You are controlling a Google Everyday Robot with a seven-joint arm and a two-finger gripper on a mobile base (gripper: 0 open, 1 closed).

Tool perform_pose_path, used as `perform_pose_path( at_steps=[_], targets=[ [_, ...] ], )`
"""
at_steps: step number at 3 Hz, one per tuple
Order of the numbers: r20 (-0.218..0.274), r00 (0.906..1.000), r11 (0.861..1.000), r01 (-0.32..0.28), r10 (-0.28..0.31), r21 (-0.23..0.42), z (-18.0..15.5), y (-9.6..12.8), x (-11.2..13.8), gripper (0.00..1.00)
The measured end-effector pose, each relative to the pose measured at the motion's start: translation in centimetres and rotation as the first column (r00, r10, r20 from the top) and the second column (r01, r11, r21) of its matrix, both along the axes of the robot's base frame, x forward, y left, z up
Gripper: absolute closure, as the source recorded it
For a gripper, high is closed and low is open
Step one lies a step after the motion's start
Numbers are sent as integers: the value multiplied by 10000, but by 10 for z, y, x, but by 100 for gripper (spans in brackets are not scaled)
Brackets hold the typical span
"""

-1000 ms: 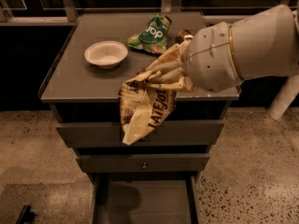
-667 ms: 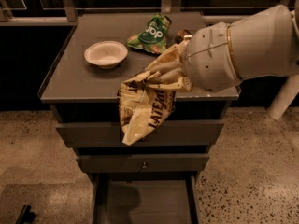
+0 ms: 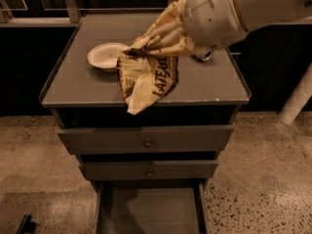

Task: Pick brown chip bag from bottom drawer and place on counter

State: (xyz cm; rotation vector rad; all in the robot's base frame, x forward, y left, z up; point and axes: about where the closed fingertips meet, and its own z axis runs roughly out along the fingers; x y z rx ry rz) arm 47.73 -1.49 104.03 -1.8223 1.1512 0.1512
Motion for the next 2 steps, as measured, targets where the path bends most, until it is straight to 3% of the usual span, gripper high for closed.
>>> perform_pose_path(
  at_steps=[1,2],
  targets=[
    [289,9994,9996,-194,188,207,22,-9,30,100],
    [-2,10000,9971,-83,84,760,11,-19,58,100]
  ],
)
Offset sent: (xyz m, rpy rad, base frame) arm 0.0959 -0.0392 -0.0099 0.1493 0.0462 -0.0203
